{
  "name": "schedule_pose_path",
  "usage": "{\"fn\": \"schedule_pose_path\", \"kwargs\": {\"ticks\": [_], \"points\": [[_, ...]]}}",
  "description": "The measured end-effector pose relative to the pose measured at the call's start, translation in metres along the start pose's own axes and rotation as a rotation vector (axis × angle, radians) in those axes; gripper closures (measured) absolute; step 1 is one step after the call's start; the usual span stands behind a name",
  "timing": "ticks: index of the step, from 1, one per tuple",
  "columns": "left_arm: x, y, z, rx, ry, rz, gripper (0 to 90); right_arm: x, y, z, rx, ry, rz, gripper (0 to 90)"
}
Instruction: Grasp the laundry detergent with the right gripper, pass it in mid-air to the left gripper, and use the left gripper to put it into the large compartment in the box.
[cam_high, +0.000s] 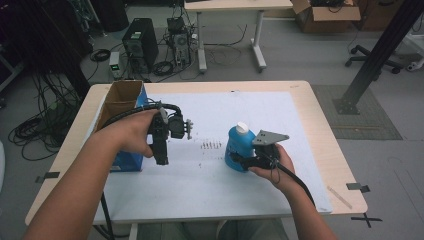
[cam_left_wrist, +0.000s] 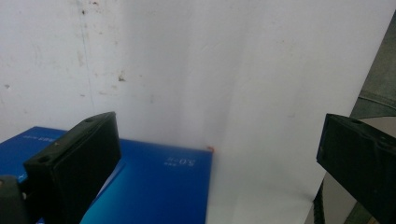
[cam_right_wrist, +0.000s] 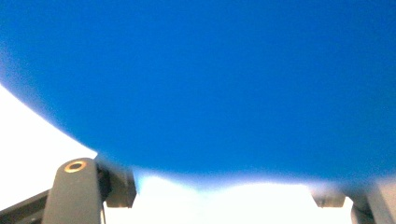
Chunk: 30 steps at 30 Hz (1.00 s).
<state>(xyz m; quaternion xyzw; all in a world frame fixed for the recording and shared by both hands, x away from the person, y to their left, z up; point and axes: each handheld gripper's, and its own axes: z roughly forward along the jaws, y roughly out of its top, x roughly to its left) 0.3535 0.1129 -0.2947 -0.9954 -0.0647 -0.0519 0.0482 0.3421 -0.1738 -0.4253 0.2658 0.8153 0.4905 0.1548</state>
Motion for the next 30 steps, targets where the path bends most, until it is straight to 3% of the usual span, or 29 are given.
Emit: {"fn": "schedule_pose_path", "kwargs": {"ticks": [6, 7, 18, 24, 30], "points": [[0.000, 0.000, 0.000, -0.002, 0.001, -0.001, 0.2, 0.001, 0.000, 0.001, -0.011, 0.015, -0.009, 36.0], [0.000, 0.000, -0.001, -0.001, 0.002, 0.005, 0.2, 0.002, -0.001, 0.001, -0.019, 0.026, -0.014, 42.1], [-0.001, 0.001, -0.002, -0.004, 0.003, -0.001, 0.2, 0.001, -0.002, 0.001, -0.032, 0.050, -0.032, 46.0], [-0.002, 0.004, -0.005, 0.001, 0.005, 0.004, 0.2, -0.002, -0.002, 0.000, -0.039, 0.061, -0.005, 46.7], [-0.002, 0.007, -0.009, 0.001, 0.006, 0.014, 0.2, -0.001, 0.013, -0.013, -0.050, 0.090, -0.040, 46.7]]}}
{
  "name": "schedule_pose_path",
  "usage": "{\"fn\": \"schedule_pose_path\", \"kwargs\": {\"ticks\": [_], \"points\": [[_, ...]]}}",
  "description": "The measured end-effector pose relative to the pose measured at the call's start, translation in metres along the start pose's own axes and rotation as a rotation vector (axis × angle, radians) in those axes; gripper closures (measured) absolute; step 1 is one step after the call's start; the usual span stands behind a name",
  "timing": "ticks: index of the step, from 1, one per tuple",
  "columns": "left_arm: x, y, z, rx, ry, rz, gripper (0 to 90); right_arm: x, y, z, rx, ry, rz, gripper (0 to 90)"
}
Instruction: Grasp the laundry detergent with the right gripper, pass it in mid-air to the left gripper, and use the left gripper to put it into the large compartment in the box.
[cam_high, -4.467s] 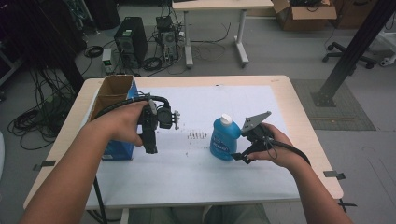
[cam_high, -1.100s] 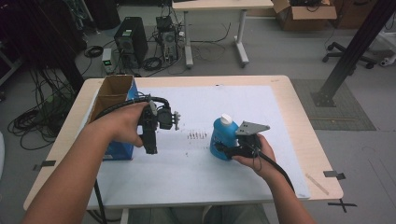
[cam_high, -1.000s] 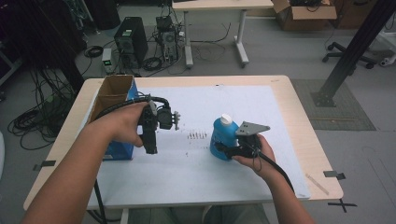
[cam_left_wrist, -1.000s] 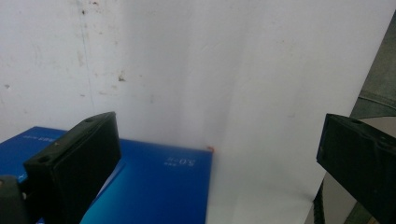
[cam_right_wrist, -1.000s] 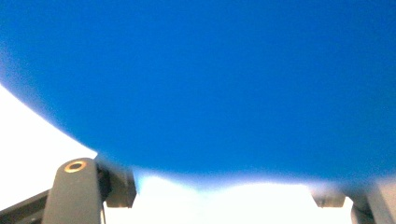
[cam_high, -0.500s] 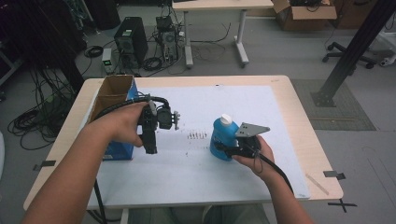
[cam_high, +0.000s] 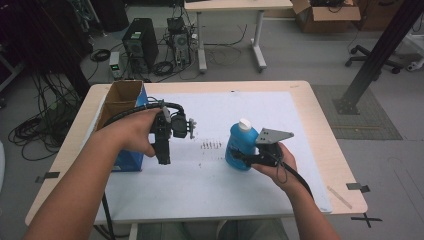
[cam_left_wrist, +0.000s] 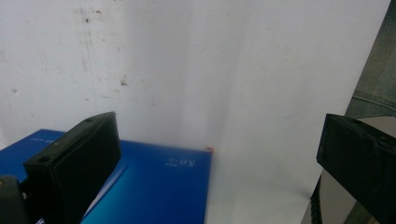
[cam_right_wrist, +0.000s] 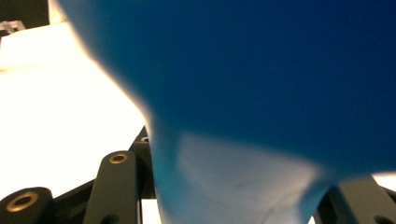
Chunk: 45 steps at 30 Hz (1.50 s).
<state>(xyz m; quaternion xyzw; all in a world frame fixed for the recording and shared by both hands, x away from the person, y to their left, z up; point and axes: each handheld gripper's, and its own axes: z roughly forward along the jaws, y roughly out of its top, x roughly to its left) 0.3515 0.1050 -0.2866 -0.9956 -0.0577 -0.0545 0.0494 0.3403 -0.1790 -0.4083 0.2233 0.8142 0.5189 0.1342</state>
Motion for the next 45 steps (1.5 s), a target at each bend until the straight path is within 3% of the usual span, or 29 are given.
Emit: {"fn": "schedule_pose_path", "kwargs": {"ticks": [6, 12, 14, 23, 33, 45], "points": [[-0.002, 0.000, -0.010, -0.019, 0.004, -0.003, 0.2, -0.001, 0.016, -0.012, 0.010, 0.019, -0.013, 46.8], [-0.004, 0.002, -0.024, -0.027, 0.000, 0.007, 0.2, 0.001, 0.034, -0.025, 0.011, 0.063, -0.057, 46.7], [-0.006, 0.003, -0.028, -0.038, -0.004, 0.012, 0.2, 0.002, 0.041, -0.030, 0.020, 0.099, -0.073, 46.8], [-0.009, 0.008, -0.042, -0.049, -0.011, 0.025, 0.2, 0.007, 0.045, -0.033, 0.035, 0.182, -0.118, 46.6], [-0.018, 0.023, -0.053, -0.057, -0.022, 0.067, 0.2, 0.024, 0.037, -0.013, 0.050, 0.294, -0.164, 46.4], [-0.024, 0.037, -0.052, -0.066, -0.032, 0.102, 0.2, 0.041, 0.028, 0.012, 0.054, 0.365, -0.180, 46.1]]}}
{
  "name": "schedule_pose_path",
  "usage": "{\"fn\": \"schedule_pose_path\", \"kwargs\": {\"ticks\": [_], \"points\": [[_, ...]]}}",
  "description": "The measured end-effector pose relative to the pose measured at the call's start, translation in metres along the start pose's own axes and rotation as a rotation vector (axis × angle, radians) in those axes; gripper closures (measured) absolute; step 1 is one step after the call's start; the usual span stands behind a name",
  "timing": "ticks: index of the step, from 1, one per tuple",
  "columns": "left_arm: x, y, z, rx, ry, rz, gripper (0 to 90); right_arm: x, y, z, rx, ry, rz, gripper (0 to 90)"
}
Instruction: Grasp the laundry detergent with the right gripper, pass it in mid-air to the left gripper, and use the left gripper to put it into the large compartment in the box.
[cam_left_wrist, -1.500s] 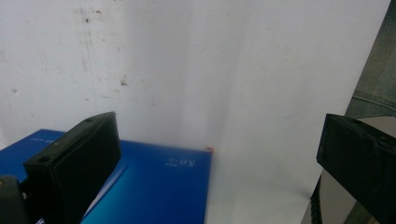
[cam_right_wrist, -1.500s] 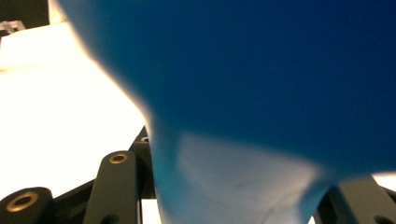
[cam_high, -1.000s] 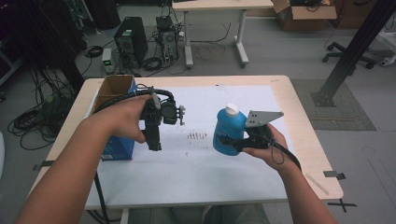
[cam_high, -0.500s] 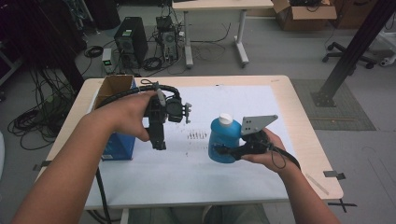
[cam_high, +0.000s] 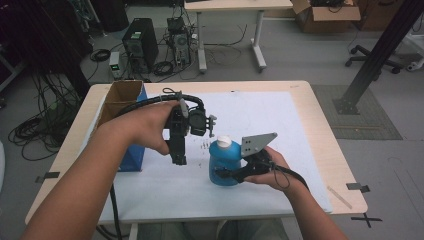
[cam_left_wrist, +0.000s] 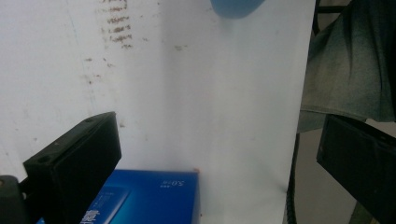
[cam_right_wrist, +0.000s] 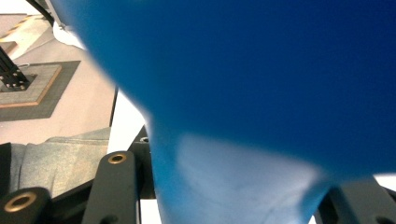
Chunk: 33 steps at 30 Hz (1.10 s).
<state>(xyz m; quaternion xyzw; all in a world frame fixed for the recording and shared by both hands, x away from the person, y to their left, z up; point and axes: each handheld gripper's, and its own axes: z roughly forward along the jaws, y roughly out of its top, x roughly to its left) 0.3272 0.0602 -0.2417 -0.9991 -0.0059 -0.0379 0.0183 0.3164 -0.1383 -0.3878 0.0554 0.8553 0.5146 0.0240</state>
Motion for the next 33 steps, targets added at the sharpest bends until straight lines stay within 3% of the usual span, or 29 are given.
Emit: {"fn": "schedule_pose_path", "kwargs": {"ticks": [15, 33], "points": [[-0.002, 0.010, 0.003, -0.009, -0.014, 0.024, 0.2, 0.001, 0.004, 0.028, -0.053, 0.020, -0.023, 45.9], [-0.006, 0.017, 0.006, -0.005, -0.024, 0.038, 0.2, 0.002, 0.016, 0.054, -0.037, 0.041, -0.029, 45.7]]}}
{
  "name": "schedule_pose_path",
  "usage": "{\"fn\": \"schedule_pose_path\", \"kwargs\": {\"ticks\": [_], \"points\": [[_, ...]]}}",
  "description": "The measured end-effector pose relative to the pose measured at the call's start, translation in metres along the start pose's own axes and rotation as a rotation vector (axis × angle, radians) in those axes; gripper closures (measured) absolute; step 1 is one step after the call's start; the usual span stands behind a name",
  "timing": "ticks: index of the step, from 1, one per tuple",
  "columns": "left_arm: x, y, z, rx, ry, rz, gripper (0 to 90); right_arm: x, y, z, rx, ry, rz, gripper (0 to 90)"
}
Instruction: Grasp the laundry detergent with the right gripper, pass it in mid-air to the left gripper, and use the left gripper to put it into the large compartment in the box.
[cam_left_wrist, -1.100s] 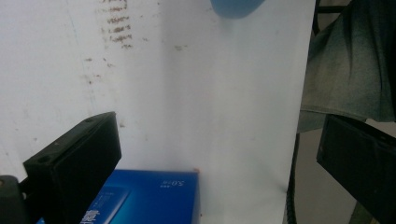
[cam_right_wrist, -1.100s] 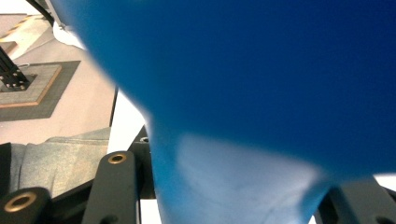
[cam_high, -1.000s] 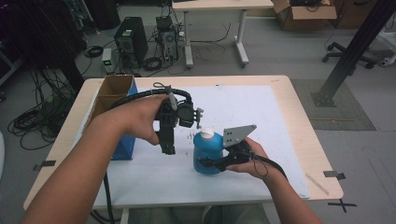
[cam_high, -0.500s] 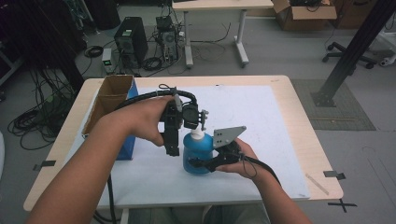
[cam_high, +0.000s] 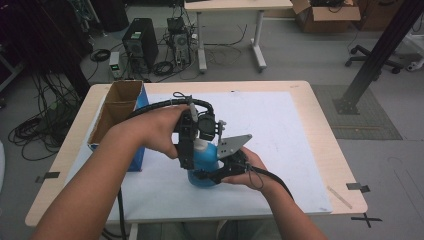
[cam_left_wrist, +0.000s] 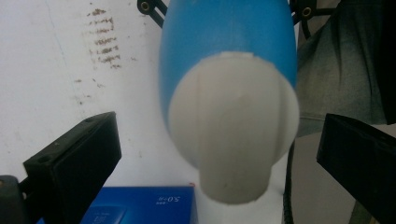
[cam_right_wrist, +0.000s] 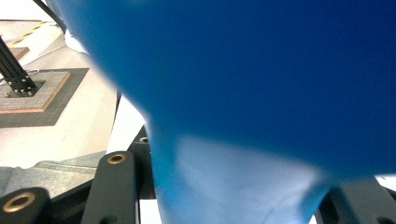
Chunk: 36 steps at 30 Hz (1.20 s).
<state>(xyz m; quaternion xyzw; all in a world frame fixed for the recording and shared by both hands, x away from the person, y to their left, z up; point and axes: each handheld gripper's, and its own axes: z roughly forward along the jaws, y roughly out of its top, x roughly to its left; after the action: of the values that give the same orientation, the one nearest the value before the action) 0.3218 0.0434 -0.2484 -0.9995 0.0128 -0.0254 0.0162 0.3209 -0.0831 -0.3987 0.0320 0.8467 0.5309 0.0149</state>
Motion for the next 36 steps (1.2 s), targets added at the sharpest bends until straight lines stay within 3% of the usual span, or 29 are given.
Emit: {"fn": "schedule_pose_path", "kwargs": {"ticks": [17, 36], "points": [[-0.003, 0.000, 0.009, 0.011, -0.002, -0.001, 0.2, 0.001, 0.009, 0.015, 0.002, 0.008, 0.005, 45.6], [-0.009, 0.000, 0.018, 0.021, 0.016, 0.002, 2.4, 0.004, 0.011, 0.019, 0.006, 0.013, 0.012, 45.5]]}}
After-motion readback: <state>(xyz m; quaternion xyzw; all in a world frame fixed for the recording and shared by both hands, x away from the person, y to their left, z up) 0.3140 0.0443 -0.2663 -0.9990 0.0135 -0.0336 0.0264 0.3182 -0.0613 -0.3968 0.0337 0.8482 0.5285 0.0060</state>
